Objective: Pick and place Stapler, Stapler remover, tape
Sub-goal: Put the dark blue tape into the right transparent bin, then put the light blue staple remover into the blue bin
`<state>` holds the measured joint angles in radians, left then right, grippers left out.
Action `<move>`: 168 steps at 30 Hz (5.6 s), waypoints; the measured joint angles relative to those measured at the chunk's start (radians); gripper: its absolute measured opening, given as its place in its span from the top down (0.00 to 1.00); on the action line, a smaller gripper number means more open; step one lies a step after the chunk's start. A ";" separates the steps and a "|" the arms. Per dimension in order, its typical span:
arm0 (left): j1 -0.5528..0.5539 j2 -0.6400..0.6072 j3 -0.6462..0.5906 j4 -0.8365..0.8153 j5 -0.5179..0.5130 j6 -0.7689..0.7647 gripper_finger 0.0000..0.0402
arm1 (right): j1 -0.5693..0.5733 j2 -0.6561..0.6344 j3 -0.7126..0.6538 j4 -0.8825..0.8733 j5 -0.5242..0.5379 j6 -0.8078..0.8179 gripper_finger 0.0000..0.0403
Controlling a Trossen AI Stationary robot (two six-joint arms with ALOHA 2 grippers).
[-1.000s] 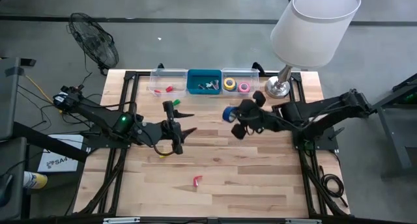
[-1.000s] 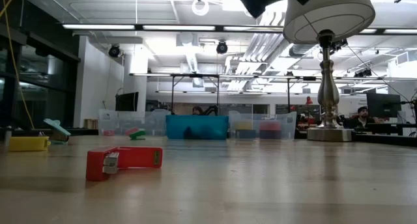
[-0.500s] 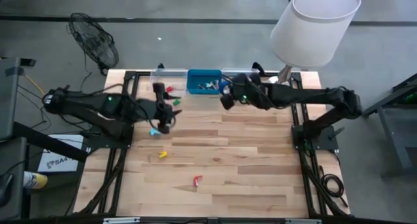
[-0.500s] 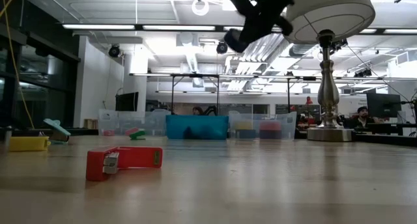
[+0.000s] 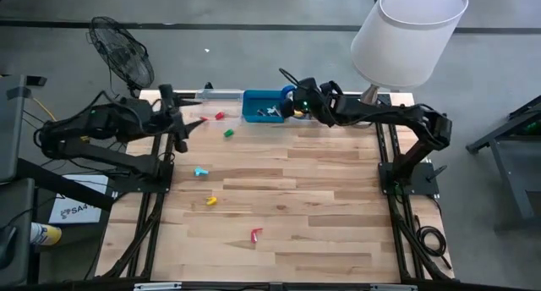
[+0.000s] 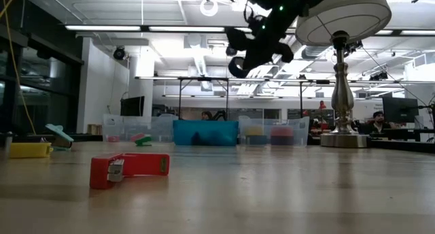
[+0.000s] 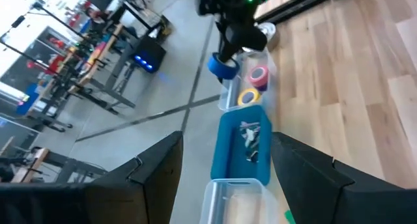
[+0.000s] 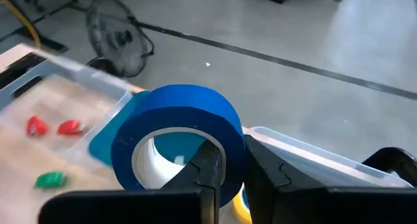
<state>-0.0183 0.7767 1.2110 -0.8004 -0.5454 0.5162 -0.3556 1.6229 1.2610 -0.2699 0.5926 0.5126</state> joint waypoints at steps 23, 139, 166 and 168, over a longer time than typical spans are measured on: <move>-0.001 -0.044 0.000 -0.089 0.013 -0.053 0.44 | -0.253 0.211 0.000 -0.144 -0.061 0.251 0.92; -0.002 0.326 -0.520 -0.147 0.409 -0.487 0.44 | 0.546 -0.101 0.000 -0.235 -0.176 -0.121 0.55; -0.001 0.706 -0.516 -0.118 0.487 -0.357 0.58 | 0.545 -0.100 0.000 -0.250 -0.161 -0.121 0.55; -0.001 0.706 -0.516 -0.118 0.488 -0.363 0.64 | 0.545 -0.100 0.000 -0.254 -0.161 -0.121 0.55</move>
<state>-0.0196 1.4822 0.6949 -0.9188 -0.0578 0.1532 0.1898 1.5225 1.2613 -0.5241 0.4313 0.3916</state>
